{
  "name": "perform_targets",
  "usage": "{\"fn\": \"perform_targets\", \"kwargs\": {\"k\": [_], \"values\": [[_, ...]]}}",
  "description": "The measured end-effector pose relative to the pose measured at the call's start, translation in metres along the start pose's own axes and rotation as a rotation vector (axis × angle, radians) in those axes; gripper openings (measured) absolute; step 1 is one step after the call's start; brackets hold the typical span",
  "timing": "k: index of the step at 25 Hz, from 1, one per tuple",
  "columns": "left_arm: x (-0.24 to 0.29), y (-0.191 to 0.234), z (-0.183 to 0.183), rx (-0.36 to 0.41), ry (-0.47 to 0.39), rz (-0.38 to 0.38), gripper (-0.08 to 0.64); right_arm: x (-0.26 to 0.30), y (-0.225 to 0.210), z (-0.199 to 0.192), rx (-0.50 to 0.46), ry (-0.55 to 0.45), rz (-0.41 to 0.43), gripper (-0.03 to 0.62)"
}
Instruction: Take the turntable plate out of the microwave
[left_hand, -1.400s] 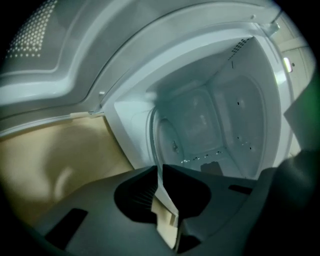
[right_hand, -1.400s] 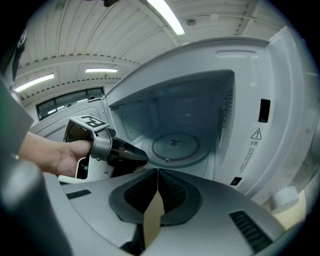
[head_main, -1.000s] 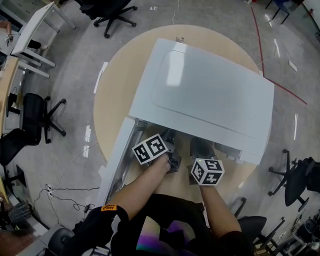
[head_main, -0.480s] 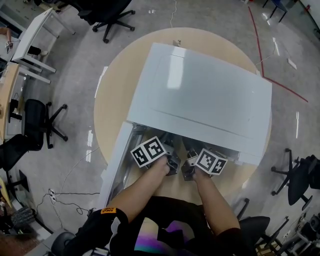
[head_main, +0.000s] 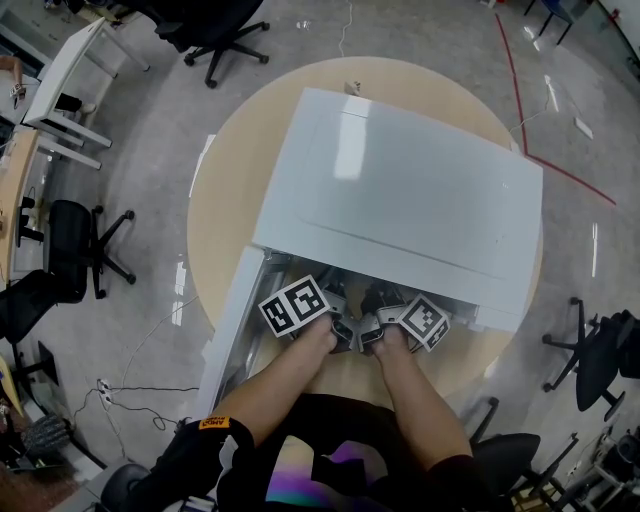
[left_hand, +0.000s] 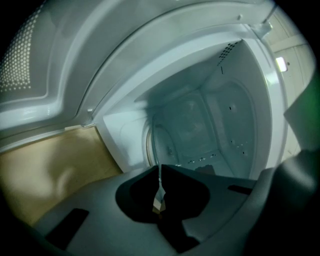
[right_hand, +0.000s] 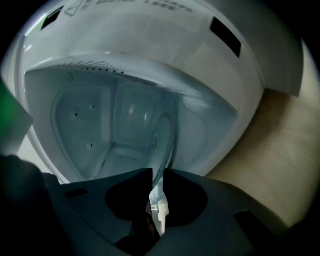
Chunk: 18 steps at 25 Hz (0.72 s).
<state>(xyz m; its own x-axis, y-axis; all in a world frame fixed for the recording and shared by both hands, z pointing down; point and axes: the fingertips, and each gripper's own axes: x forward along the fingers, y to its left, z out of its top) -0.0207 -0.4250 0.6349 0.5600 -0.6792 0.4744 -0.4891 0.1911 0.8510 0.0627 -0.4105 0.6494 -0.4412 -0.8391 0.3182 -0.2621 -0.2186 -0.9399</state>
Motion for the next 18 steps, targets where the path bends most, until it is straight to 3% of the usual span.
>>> {"fn": "perform_targets", "kwargs": {"k": [5,18], "values": [[0.001,0.0,-0.001,-0.001,0.021,-0.008,0.064,0.0,0.006,0.003,0.126,-0.029,0.104,0.05],[0.0,-0.004,-0.006,-0.052,0.056,-0.094,0.066,-0.006,0.014,0.008,0.149,-0.049,0.141,0.044]]}}
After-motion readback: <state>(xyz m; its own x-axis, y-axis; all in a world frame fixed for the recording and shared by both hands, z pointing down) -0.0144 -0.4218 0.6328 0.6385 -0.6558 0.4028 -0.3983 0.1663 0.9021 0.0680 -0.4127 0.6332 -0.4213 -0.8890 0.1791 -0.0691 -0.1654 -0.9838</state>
